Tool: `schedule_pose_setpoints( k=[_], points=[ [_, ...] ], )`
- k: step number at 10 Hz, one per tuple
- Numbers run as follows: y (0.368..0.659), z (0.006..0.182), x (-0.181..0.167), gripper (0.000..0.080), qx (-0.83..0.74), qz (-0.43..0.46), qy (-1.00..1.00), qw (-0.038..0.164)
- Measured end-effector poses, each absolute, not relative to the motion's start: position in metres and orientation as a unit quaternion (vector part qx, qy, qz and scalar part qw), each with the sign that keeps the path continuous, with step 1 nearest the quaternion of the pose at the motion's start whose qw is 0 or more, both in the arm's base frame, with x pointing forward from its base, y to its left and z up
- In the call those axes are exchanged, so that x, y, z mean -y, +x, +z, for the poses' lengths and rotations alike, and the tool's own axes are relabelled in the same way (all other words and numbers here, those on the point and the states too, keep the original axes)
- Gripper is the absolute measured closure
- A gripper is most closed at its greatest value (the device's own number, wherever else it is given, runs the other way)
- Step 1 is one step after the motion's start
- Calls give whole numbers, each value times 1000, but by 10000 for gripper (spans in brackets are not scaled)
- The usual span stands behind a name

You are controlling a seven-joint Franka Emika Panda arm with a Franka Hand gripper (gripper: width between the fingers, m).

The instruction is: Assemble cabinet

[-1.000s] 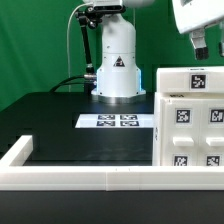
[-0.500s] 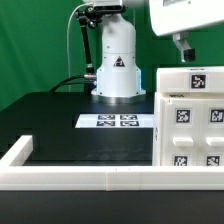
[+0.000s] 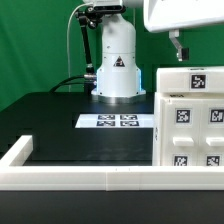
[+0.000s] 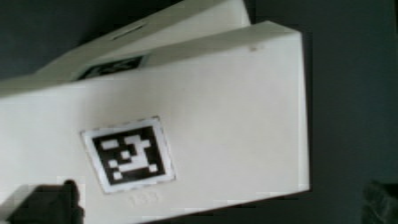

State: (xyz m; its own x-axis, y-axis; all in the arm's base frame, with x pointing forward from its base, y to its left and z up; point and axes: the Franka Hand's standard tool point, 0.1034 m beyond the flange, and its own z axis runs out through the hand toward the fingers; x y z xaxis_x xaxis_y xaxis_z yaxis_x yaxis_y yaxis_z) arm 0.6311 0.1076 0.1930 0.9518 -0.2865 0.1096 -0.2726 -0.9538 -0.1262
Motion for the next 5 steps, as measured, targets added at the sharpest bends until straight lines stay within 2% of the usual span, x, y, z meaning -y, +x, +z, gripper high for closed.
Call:
schedule_pose_setpoints(
  k=[3,5],
  points=[
    [631,192,-109,3,53,-77,-995,41],
    [629,194,-109,3,100,-72,-992,33]
  ],
)
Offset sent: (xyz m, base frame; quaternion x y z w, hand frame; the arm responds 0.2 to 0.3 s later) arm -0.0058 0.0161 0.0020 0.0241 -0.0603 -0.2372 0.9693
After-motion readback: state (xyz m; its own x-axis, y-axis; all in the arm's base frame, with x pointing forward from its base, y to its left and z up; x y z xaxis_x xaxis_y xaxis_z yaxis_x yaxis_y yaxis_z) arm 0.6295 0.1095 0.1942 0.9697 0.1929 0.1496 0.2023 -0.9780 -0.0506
